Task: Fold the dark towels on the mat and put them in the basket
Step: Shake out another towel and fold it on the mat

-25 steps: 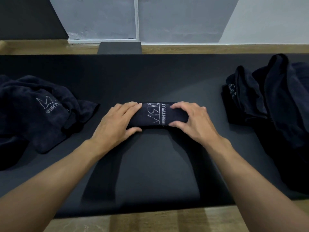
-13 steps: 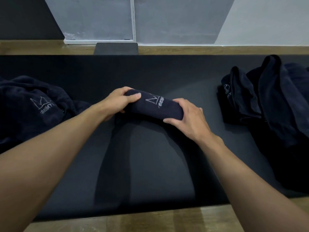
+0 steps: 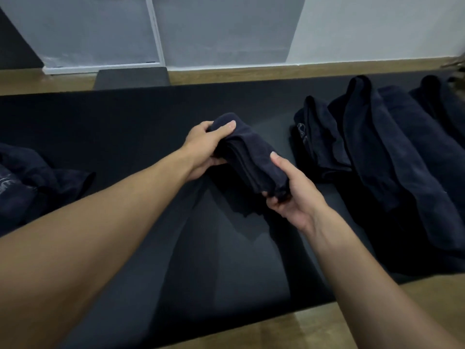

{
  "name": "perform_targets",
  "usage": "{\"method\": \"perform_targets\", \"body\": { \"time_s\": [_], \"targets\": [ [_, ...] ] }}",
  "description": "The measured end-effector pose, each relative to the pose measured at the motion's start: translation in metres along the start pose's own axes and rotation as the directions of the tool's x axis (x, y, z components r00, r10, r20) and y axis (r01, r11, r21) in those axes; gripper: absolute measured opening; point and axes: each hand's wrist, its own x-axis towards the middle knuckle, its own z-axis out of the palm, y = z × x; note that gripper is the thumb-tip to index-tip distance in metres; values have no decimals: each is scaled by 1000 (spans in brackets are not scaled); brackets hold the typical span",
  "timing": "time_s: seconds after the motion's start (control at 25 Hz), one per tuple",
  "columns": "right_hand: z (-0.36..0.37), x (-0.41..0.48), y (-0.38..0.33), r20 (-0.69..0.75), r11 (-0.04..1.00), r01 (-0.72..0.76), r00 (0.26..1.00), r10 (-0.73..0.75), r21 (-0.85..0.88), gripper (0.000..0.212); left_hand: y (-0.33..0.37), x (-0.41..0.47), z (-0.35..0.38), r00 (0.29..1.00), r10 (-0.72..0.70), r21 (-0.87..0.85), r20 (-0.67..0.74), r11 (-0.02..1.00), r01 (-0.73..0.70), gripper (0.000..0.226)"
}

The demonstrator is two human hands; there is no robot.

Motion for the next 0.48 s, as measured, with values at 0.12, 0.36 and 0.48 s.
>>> {"method": "perform_targets", "body": {
  "time_s": [0.12, 0.36, 0.48],
  "targets": [
    [-19, -4, -1, -38, 996, 13, 999, -10, 87, 33, 2, 26, 45, 998, 20, 77, -60, 997, -15, 29],
    [-43, 5, 1, -227, 970, 206, 946, -231, -128, 56, 12, 67, 108, 978, 97, 364, -186, 931, -24, 47],
    [-45, 10, 1, -321, 977, 214, 925, -204, -2, 79, -3, 64, 124, 993, 32, 329, -117, 944, 8, 60]
  ]
}}
